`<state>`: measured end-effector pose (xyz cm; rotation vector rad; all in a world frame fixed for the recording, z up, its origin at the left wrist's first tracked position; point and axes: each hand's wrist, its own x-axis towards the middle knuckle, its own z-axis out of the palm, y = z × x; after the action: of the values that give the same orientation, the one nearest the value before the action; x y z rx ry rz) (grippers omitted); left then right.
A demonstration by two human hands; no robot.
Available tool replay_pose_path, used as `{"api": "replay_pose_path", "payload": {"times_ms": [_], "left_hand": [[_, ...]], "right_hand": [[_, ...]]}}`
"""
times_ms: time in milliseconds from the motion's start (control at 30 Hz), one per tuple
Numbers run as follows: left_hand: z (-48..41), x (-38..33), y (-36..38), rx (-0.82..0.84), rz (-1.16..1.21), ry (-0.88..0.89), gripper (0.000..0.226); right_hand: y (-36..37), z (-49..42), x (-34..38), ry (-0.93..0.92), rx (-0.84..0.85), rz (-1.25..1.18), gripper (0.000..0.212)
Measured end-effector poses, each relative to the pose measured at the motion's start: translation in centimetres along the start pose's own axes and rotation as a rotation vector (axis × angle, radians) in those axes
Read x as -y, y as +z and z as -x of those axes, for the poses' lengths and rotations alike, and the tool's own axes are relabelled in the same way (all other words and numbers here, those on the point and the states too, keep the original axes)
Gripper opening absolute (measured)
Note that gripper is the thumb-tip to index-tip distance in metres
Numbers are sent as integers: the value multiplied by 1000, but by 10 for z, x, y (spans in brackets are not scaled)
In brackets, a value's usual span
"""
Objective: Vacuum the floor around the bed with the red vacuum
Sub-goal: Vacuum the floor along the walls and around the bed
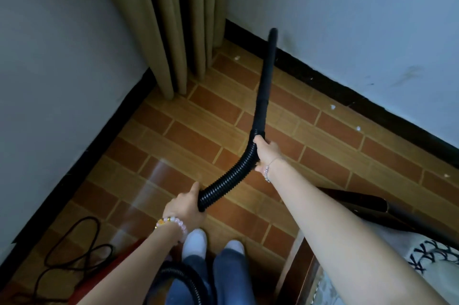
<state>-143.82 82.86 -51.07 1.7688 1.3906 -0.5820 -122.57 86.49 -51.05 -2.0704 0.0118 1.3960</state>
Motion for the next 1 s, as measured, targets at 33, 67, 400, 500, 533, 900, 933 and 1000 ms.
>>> {"api": "replay_pose_path", "payload": {"times_ms": [33,67,400,500,533,900,933,1000], "left_hand": [[-1,3,-8,-7,4,0,37],[-3,6,-17,-13,32,2,33],[-12,-4,-70,166,484,13,29],[-10,-10,-63,241,607,-6,33],[-10,-11,-61,263,664,-20,35],[-28,-49,-74,265,914,-36,33],[-30,-53,-76,254,912,-27,34],[-33,-60,-77,244,905,-13,34]], "right_hand": [[3,-3,1,43,4,-81,9],[6,-7,1,78,12,-149,7],[25,-23,7,272,82,-477,12],[32,-26,10,277,110,-380,15],[34,-27,13,273,126,-351,18],[50,-43,38,190,209,-148,33],[52,-43,38,186,219,-135,33],[54,-43,38,182,219,-148,35]]}}
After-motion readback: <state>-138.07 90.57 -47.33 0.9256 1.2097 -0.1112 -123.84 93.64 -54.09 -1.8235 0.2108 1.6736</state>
